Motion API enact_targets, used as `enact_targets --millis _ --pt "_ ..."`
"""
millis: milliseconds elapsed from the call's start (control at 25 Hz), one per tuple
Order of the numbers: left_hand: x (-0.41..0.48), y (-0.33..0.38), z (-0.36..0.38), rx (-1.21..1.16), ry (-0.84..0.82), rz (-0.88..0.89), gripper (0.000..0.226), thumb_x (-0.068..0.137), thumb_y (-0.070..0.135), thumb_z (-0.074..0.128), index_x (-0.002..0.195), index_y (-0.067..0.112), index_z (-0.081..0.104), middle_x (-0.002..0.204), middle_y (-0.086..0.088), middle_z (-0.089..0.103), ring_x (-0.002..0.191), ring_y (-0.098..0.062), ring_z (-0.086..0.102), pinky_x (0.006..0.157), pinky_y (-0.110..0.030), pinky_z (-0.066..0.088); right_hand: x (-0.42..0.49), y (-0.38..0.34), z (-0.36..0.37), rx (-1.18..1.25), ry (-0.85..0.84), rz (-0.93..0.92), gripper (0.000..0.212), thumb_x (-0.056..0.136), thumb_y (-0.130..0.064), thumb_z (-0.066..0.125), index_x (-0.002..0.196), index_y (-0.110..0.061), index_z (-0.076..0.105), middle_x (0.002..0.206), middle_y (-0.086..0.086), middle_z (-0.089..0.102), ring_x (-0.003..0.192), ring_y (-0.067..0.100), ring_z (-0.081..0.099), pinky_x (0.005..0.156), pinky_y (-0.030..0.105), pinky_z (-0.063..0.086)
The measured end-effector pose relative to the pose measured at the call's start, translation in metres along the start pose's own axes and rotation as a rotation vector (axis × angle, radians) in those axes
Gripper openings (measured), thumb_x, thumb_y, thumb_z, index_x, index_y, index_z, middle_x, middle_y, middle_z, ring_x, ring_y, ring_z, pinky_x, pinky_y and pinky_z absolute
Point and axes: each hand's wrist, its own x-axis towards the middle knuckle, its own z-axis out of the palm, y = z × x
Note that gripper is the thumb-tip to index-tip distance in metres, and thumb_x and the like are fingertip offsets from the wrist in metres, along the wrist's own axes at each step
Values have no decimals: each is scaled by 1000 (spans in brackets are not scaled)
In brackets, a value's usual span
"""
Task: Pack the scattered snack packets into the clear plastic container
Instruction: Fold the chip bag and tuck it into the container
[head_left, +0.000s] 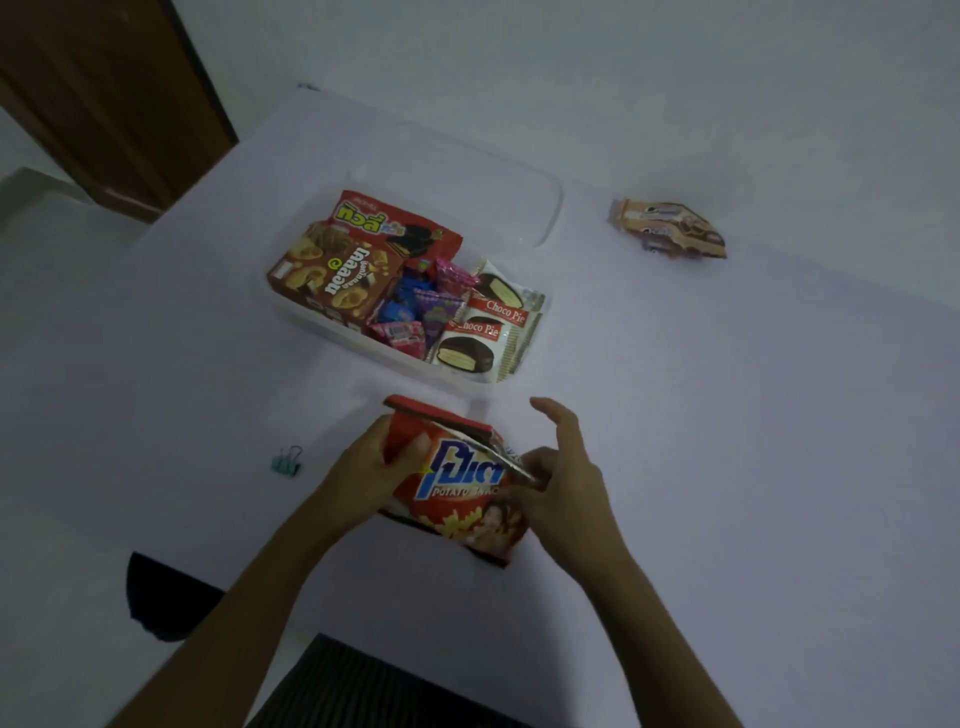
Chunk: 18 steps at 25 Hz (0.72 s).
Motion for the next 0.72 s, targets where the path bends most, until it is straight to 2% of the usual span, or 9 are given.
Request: enact_targets --millis 40,120,160,240,360,480,560,640,720 --pt "-1 5 1 -57 -60 26 52 72 60 59 109 24 55 100 4 70 87 -10 71 66 -23 59 -1 0 -10 1 -7 -60 72 82 -9 68 133 -36 25 87 -5 68 73 6 68 58 14 55" --pt "-2 13 5 -154 -164 119 42 74 30 74 111 22 57 104 2 68 97 -12 69 68 -25 59 -1 5 -27 31 31 -173 71 81 -4 69 131 -36 31 83 -4 69 73 9 69 63 18 57" --pt "-3 16 8 -181 -205 158 47 72 15 76 114 20 57 106 -1 68 100 -15 67 72 -28 59 0 9 -33 67 70 -212 70 80 -1 69 129 -36 34 80 -2 69 74 11 70 66 21 58" --pt "-3 22 17 -192 -253 186 52 68 2 77 114 19 60 109 -4 69 101 -16 67 75 -29 58 3 17 -39 209 128 -230 68 78 2 70 124 -37 39 79 3 70 76 18 71 69 30 61" --pt "2 30 37 -176 -236 202 49 66 4 80 111 19 65 105 -2 72 97 -15 69 76 -26 58 5 33 -42 440 161 -204 74 73 4 73 128 -33 38 85 7 71 84 25 71 74 42 60" --pt "8 31 49 -199 -170 147 45 66 5 80 106 22 67 97 6 75 93 -12 70 69 -21 57 6 48 -39 572 105 -135 100 68 4 76 141 -36 20 107 5 66 100 26 67 81 41 58" --pt "9 32 53 -196 -164 142 45 66 7 80 106 23 67 98 6 75 92 -10 70 70 -23 58 6 57 -35 617 76 -86 110 67 8 76 143 -39 11 115 11 62 102 27 67 83 40 57" --pt "10 34 55 -185 -166 138 45 66 9 80 106 24 66 99 6 74 92 -9 70 69 -22 58 8 64 -34 643 62 -59 109 68 12 74 142 -39 13 116 14 62 101 28 68 83 40 57" --pt "12 37 55 -185 -177 138 44 67 8 79 106 24 66 99 5 73 93 -10 70 69 -23 58 9 68 -36 631 47 -63 101 69 12 74 141 -36 23 115 13 64 100 29 68 84 41 57"
